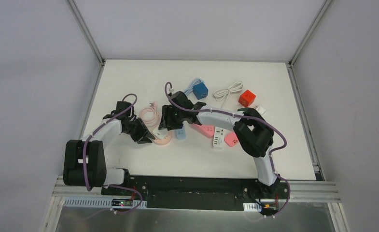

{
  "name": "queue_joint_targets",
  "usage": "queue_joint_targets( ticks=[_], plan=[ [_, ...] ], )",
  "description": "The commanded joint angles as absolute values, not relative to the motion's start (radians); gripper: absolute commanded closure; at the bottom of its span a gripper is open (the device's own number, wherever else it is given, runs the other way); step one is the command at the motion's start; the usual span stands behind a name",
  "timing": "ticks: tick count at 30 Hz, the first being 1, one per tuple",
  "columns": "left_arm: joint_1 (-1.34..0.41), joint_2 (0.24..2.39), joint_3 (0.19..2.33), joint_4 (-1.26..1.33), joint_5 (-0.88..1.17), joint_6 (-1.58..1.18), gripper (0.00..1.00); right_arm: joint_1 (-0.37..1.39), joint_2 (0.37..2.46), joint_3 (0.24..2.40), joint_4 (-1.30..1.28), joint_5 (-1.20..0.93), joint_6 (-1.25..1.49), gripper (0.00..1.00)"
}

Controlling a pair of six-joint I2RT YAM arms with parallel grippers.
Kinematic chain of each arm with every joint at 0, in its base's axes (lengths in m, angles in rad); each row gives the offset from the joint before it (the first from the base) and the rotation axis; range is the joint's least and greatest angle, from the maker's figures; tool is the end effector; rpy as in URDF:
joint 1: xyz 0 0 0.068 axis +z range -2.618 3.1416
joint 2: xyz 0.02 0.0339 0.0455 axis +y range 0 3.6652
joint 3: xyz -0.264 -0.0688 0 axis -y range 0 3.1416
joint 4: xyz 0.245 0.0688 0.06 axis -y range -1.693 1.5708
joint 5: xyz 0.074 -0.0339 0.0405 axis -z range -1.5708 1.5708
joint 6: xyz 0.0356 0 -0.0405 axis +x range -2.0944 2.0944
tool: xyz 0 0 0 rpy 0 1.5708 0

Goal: Pull the plug off the socket

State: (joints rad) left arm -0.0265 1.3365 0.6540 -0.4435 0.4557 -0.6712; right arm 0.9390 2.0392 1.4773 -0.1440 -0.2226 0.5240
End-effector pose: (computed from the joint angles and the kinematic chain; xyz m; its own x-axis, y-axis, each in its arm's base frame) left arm 0.2318 -0.0218 0.1667 -0.8392 -0.5364 -0.0899 -0.3944 0.7139 -0.5787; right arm 0.2661 0.3768 0.1988 -0.7752 -0.2329 -0.5873 -0.5757 0.6433 0.5048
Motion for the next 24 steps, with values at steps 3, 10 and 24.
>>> queue_joint_targets(
  ticks=[3, 10, 24],
  plan=[
    [-0.037, 1.362, 0.646, -0.440, 0.466, -0.677, 0.72, 0.929, 2.072, 1.563, -0.143, -0.329, 0.539, 0.51],
    [-0.041, 1.367, 0.650, -0.459, 0.445, -0.670, 0.74, 0.929, 2.030, 1.520, 0.018, -0.555, 0.556, 0.61],
    [-0.049, 1.362, 0.655, -0.480, 0.425, -0.663, 0.76, 0.914, 2.002, 1.531, -0.104, -0.406, 0.471, 0.59]
  ],
)
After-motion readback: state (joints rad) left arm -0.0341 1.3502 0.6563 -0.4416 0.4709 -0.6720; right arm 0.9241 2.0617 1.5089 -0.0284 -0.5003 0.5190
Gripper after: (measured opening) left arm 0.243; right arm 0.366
